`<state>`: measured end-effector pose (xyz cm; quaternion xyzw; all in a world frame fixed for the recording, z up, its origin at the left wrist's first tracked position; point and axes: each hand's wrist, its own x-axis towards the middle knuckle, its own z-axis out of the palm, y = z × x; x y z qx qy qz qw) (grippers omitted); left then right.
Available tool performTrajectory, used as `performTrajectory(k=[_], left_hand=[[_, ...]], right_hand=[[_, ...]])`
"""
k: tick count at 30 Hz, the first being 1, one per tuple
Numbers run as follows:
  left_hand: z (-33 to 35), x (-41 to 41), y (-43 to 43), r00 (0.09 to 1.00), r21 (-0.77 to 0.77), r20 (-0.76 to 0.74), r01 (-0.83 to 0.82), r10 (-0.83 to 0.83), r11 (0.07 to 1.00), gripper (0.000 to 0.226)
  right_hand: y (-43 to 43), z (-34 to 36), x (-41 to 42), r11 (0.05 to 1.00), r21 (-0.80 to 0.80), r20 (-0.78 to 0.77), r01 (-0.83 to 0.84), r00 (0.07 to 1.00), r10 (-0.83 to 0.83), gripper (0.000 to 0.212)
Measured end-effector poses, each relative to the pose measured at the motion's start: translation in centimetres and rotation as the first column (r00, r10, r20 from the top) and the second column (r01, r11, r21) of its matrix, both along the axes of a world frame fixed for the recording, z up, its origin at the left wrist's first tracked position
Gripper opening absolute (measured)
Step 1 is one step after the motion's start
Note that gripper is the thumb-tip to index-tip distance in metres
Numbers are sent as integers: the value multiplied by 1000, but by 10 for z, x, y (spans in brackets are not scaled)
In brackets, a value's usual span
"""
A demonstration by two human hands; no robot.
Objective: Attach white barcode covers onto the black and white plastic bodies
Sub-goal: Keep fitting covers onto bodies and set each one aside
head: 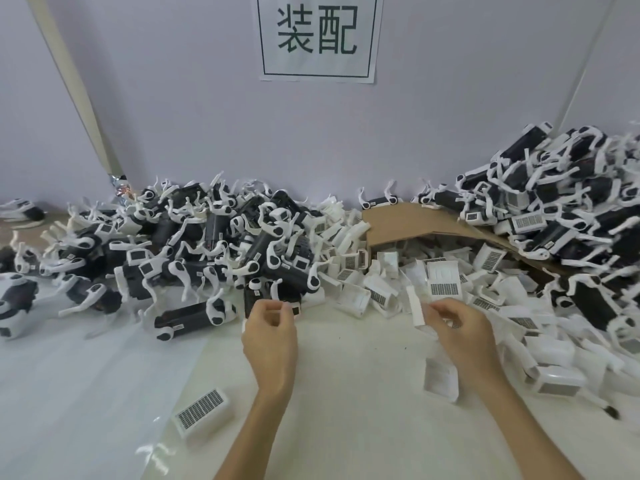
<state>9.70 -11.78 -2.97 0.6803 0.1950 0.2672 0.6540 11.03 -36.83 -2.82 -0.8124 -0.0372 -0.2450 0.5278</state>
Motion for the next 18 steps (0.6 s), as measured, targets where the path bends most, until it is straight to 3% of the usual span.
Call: performTrajectory(k=[3, 7, 12, 15, 18], left_hand=[[2, -5, -9, 993, 160, 94, -86, 71, 983, 16], [4, -4, -4, 942, 351, 230, -315, 245, 882, 6], [2, 4, 12, 942, 433, -27, -290, 334, 854, 56], [-3, 6, 21, 948, 454, -60, -254, 313, 854, 64], [-3, 6, 34, 948, 304, -186, -194, 258, 933, 66]], right_hand=[[5, 4, -4, 986, 148, -44, -75, 996, 83, 27], [10, 4, -6, 992, 108, -33, -69, 997, 73, 16], [13, 1, -8, 997, -47, 24, -66, 997, 68, 29], [14, 1, -7, 993, 16, -44, -120, 992, 120, 43], [14, -1, -4, 988, 38, -106, -149, 983, 152, 45]])
